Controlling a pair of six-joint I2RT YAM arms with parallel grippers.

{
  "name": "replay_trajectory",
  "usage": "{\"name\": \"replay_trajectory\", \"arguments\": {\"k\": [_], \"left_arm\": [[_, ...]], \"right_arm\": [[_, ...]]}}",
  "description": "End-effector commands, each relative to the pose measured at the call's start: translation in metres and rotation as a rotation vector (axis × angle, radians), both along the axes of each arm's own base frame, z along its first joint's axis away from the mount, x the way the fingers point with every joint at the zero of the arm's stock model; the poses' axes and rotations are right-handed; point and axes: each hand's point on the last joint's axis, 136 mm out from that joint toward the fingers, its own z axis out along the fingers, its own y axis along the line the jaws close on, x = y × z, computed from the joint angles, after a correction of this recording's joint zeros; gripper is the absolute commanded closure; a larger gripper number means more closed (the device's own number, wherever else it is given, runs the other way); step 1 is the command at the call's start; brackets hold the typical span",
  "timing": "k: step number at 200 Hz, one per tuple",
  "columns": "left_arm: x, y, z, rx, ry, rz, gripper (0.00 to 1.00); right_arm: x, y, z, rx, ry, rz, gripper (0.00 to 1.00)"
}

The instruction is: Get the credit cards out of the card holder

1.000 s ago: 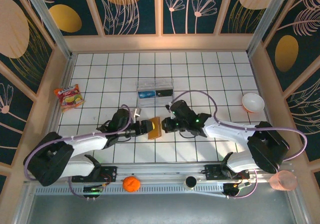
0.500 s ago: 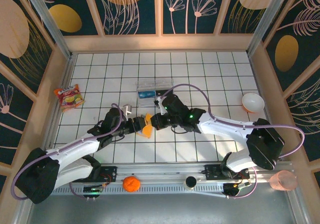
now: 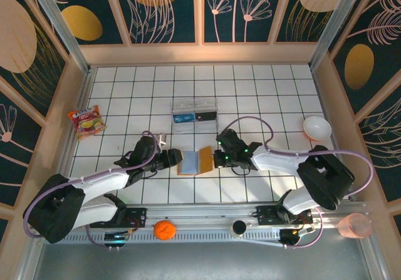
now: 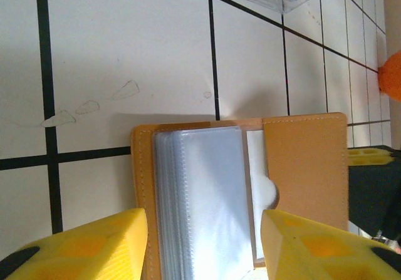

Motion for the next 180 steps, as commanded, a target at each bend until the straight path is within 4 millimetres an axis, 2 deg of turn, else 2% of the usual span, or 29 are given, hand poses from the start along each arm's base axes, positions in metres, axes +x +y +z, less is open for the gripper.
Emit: {"name": "replay_trajectory", "arguments": {"k": [1,34,47,94,113,139,172,180], "left_arm": [[0.006,-0.008,0.008,-0.044,-0.026,-0.012,0.53],[0.010,-0.023,0.029,-0.085,-0.067,-0.061,0.69],[0.010,-0.032,0.036,-0.086,-0.083,-0.090,0.72],[0.009,-0.053,0.037,-0.075,-0.084,-0.153,0.76],[0.010,-0.061,0.038,-0.077,-0.090,-0.178,0.78],[0.011,-0.076,0.038,-0.081,-0.090,-0.221,0.78],[0.015,-0.096,0.034,-0.087,-0.075,-0.268,0.82],[0.016,-0.098,0.033,-0.088,-0.073,-0.270,0.82]], "right_arm": [[0.005,-0.022,-0.020,-0.116,0.001,-0.078,1.00],[0.012,-0.026,-0.021,-0.140,-0.026,-0.110,1.00],[0.014,-0.026,-0.020,-0.138,-0.035,-0.116,0.98],[0.017,-0.025,-0.007,-0.107,-0.070,-0.119,0.77],[0.018,-0.027,0.007,-0.088,-0.105,-0.122,0.68],[0.022,-0.029,0.033,-0.053,-0.164,-0.125,0.63],[0.027,-0.032,0.073,-0.008,-0.241,-0.126,0.61],[0.026,-0.029,0.083,0.020,-0.257,-0.112,0.68]]}}
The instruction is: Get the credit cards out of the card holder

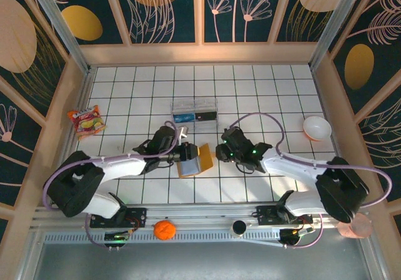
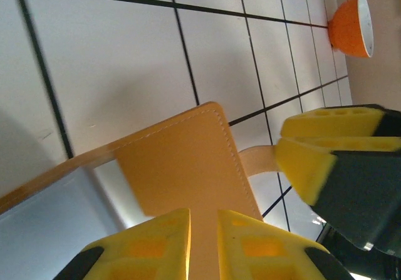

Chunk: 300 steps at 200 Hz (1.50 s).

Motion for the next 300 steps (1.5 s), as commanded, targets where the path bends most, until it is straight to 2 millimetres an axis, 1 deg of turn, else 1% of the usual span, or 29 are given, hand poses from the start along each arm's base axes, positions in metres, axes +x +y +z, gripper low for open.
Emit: {"name": "replay_trajectory", "arguments": {"k": [1,6,9,13,24,37,52,80,94,99,118,127,138,147,157,186,204,231,251,269,300], "left_arm": [[0.004,-0.016,0.010,-0.036,-0.033,-0.051,0.82],[0.004,-0.018,0.009,-0.036,-0.032,-0.053,0.83],[0.005,-0.018,0.010,-0.038,-0.033,-0.055,0.83],[0.005,-0.019,0.009,-0.038,-0.030,-0.056,0.84],[0.006,-0.021,0.007,-0.036,-0.022,-0.055,0.84],[0.006,-0.022,0.006,-0.040,-0.018,-0.054,0.84],[0.006,-0.020,0.005,-0.038,-0.016,-0.047,0.84],[0.005,-0.013,0.004,-0.021,-0.019,-0.021,0.83],[0.004,-0.011,0.004,-0.018,-0.021,-0.014,0.83],[0.004,-0.010,0.003,-0.015,-0.018,-0.011,0.83],[0.005,-0.003,0.003,0.005,-0.023,0.015,0.82],[0.005,0.003,0.005,0.015,-0.034,0.038,0.79],[0.005,0.012,0.008,0.022,-0.048,0.069,0.72],[0.004,0.020,0.008,0.030,-0.050,0.090,0.66],[0.003,0.030,0.005,0.040,-0.045,0.111,0.62],[-0.007,0.054,-0.008,0.045,-0.003,0.155,0.54],[-0.013,0.063,-0.014,0.049,0.010,0.171,0.50],[-0.017,0.071,-0.022,0.056,0.016,0.182,0.43],[-0.019,0.072,-0.030,0.058,0.036,0.182,0.40],[-0.020,0.074,-0.035,0.073,0.055,0.190,0.40],[-0.019,0.093,-0.037,0.139,0.049,0.265,0.35]], "right_arm": [[0.005,-0.006,0.031,0.010,-0.071,0.000,0.69],[0.002,0.000,0.038,0.044,-0.079,0.030,0.76],[0.000,0.005,0.043,0.070,-0.084,0.057,0.81],[-0.003,0.013,0.048,0.107,-0.085,0.098,0.86],[-0.013,0.032,0.059,0.195,-0.074,0.199,0.93],[-0.025,0.049,0.061,0.262,-0.030,0.279,0.99],[-0.038,0.064,0.058,0.319,0.014,0.363,1.00],[-0.060,0.085,0.049,0.383,0.071,0.500,1.00],[-0.065,0.091,0.044,0.395,0.084,0.535,1.00],[-0.064,0.091,0.041,0.389,0.087,0.529,1.00],[-0.059,0.085,0.016,0.324,0.120,0.489,1.00],[-0.056,0.080,0.005,0.295,0.136,0.460,1.00],[-0.053,0.074,-0.006,0.263,0.146,0.421,1.00],[-0.049,0.067,-0.015,0.233,0.153,0.377,1.00],[-0.046,0.059,-0.027,0.200,0.167,0.337,1.00],[-0.042,0.036,-0.062,0.095,0.213,0.232,1.00],[-0.044,0.029,-0.076,0.069,0.235,0.201,1.00],[-0.045,0.027,-0.083,0.072,0.246,0.185,1.00],[-0.045,0.029,-0.084,0.077,0.246,0.189,1.00],[-0.044,0.029,-0.083,0.077,0.241,0.189,1.00],[-0.044,0.030,-0.081,0.085,0.236,0.194,1.00]]}}
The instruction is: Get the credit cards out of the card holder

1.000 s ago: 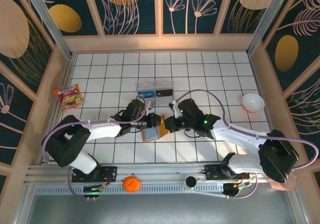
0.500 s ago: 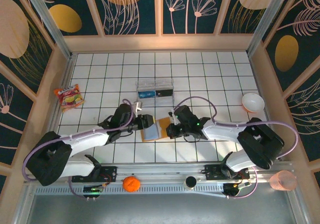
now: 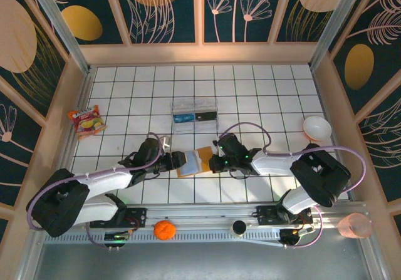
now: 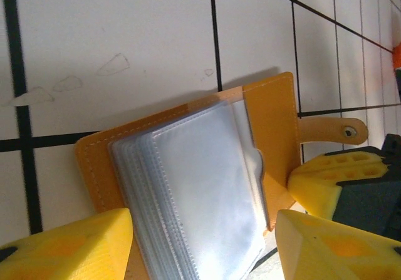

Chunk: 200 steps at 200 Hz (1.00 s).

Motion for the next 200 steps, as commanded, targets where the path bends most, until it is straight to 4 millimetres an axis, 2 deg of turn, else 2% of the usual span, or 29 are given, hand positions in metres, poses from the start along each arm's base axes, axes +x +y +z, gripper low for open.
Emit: {"name": "replay_trajectory", "arguments": {"k": [1,37,60,78,111,153,200], "left_arm": [[0.001,0.018,-0.003,0.050,0.006,0.073,0.35],[-0.004,0.021,-0.010,0.043,0.026,0.084,0.37],[-0.005,0.016,-0.018,0.026,0.049,0.070,0.49],[-0.004,0.009,-0.020,0.002,0.057,0.048,0.50],[0.001,-0.008,-0.004,-0.094,0.032,0.015,0.51],[0.005,-0.003,0.022,-0.141,-0.044,0.049,0.61],[0.002,-0.006,0.015,-0.137,-0.024,0.030,0.79]], "right_arm": [[-0.004,-0.018,-0.022,-0.080,0.021,-0.037,1.00],[-0.003,-0.016,-0.022,-0.074,0.020,-0.028,1.00],[-0.002,-0.015,-0.021,-0.071,0.017,-0.027,1.00],[-0.002,-0.014,-0.020,-0.069,0.015,-0.027,1.00],[-0.002,-0.014,-0.019,-0.067,0.017,-0.028,1.00],[-0.002,-0.013,-0.020,-0.068,0.022,-0.027,1.00],[0.001,-0.007,-0.018,-0.055,0.025,-0.019,1.00]]}}
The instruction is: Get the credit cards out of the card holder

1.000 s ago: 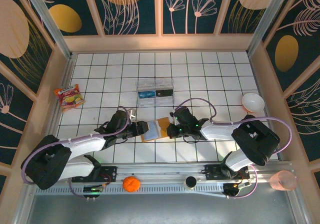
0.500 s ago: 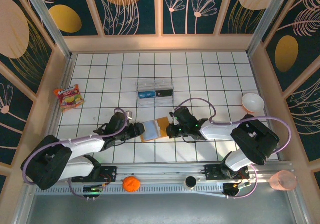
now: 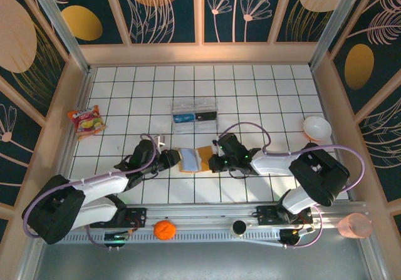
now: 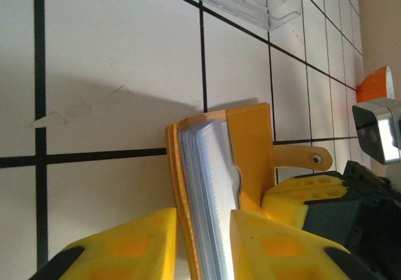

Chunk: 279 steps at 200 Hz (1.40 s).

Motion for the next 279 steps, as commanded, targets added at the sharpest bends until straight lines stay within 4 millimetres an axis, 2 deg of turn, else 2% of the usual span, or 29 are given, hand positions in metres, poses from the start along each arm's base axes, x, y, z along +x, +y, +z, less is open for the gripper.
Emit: {"name": "replay_trajectory", "arguments": {"k": [1,23,52,59,66,99,116,129,179,205,279], "left_arm": [[-0.005,-0.010,0.001,-0.037,0.010,-0.047,0.79],[-0.004,-0.012,0.000,-0.035,0.008,-0.055,0.86],[-0.002,-0.011,0.001,-0.019,0.000,-0.055,1.00],[-0.002,-0.012,0.002,-0.019,-0.001,-0.058,1.00],[-0.002,-0.012,0.002,-0.018,0.001,-0.059,1.00],[-0.001,-0.016,0.008,-0.022,-0.011,-0.080,1.00],[0.001,-0.019,0.014,-0.029,-0.018,-0.088,1.00],[0.003,-0.020,0.018,-0.030,-0.029,-0.092,1.00],[0.003,-0.022,0.023,-0.033,-0.037,-0.102,1.00],[0.002,-0.022,0.022,-0.037,-0.035,-0.105,1.00],[0.002,-0.025,0.028,-0.056,-0.045,-0.117,1.00]], "right_arm": [[-0.001,-0.009,-0.017,-0.063,0.032,-0.021,1.00],[0.000,-0.008,-0.015,-0.058,0.031,-0.021,1.00],[0.001,-0.006,-0.009,-0.050,0.026,-0.019,1.00],[0.002,-0.004,-0.006,-0.040,0.020,-0.018,1.00],[0.003,-0.002,-0.001,-0.025,0.007,-0.016,0.96],[0.008,0.018,0.036,0.101,-0.067,0.038,0.62],[0.010,0.033,0.057,0.182,-0.102,0.077,0.51],[0.013,0.042,0.065,0.205,-0.123,0.099,0.43],[0.015,0.070,0.062,0.190,-0.135,0.162,0.34],[0.016,0.075,0.062,0.194,-0.139,0.169,0.31],[0.021,0.077,0.039,0.095,-0.114,0.145,0.29]]}}
